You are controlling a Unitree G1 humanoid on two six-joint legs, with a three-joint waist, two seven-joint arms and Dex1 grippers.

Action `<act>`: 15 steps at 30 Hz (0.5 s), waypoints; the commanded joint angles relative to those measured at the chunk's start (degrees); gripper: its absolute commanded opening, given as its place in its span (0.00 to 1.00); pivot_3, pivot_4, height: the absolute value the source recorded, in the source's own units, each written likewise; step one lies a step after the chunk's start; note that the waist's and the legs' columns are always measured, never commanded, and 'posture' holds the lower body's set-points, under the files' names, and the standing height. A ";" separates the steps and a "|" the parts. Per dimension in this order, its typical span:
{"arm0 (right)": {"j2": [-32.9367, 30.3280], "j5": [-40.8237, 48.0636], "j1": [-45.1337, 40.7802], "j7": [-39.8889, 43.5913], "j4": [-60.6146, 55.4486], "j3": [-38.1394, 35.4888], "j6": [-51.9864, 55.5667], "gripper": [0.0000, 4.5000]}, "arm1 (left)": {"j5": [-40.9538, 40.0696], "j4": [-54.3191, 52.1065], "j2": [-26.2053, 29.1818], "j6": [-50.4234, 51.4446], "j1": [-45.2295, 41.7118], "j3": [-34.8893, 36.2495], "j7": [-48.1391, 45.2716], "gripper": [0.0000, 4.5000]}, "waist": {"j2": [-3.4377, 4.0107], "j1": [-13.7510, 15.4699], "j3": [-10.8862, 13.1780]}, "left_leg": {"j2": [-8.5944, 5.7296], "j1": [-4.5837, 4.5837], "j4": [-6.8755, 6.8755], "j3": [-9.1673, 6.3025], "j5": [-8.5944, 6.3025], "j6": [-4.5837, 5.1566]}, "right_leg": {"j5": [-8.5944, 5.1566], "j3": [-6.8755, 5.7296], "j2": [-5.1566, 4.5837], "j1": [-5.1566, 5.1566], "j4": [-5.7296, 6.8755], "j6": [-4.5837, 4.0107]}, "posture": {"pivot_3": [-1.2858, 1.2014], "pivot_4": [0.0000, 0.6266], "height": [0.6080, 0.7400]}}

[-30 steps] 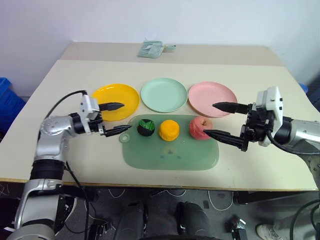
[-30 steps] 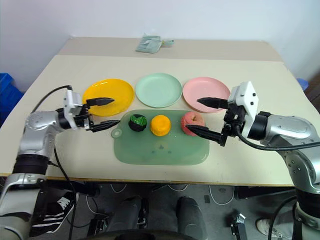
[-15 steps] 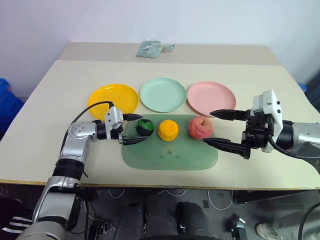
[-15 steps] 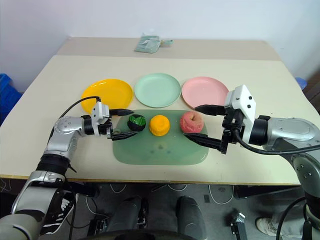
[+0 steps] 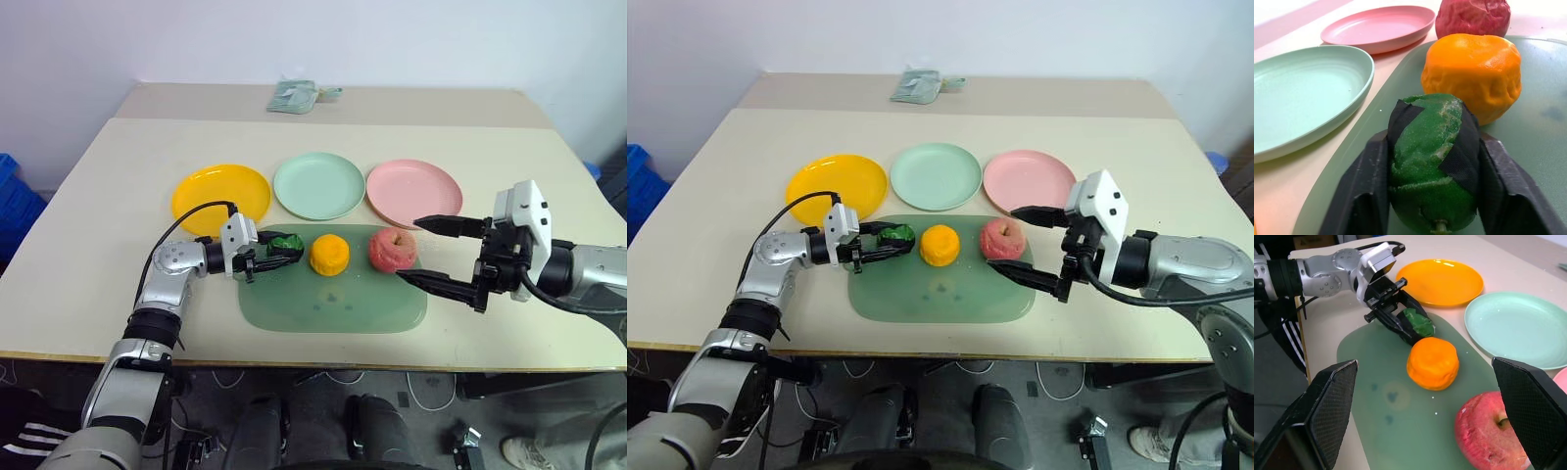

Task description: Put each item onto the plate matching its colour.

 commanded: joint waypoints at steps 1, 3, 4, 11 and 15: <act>1.30 1.03 -1.56 -1.80 -0.63 -2.08 -1.21 1.00 | -4.45 -0.69 -1.52 5.43 -7.15 4.04 3.77 0.48 | -0.11 0.21 0.07 | 0.00 0.00 0.02 -0.02 0.00 0.00 | 0.00 -0.01 0.00 0.02 0.00 0.01 | 0.52 0.24 1.00; 2.32 0.64 -3.05 -3.40 0.68 -1.83 -1.49 1.00 | -4.27 0.51 -2.72 6.64 -10.50 4.81 6.68 0.48 | -0.15 0.20 0.09 | 0.00 -0.14 0.21 -0.16 0.00 0.00 | 0.05 -0.10 0.03 0.01 0.02 0.08 | 0.52 0.24 1.00; 2.66 0.55 -3.81 -4.04 1.38 -1.61 -1.29 1.00 | -3.29 1.81 -3.39 6.54 -12.16 4.67 8.35 0.48 | -0.15 0.13 0.09 | 0.01 -0.23 0.33 -0.19 -0.01 0.02 | 0.07 -0.12 0.04 0.00 0.04 0.13 | 0.52 0.24 1.00; 4.99 -10.01 -9.35 -12.23 9.08 1.49 -3.75 1.00 | 6.73 24.06 -13.23 -0.55 -26.63 3.10 31.73 0.48 | -0.19 0.21 0.11 | -0.21 -0.51 0.88 -0.10 -0.13 0.27 | 0.35 -0.06 -0.12 0.08 -0.11 0.60 | 0.52 0.24 1.00; 5.45 -10.95 -10.50 -13.34 10.07 0.33 -3.51 1.00 | 8.49 32.86 -16.44 0.47 -31.58 3.92 39.87 0.48 | -0.23 -0.09 0.14 | -0.23 -0.81 0.86 -0.08 -0.17 0.33 | 0.48 -0.06 -0.12 -0.24 -0.15 0.83 | 0.52 0.24 1.00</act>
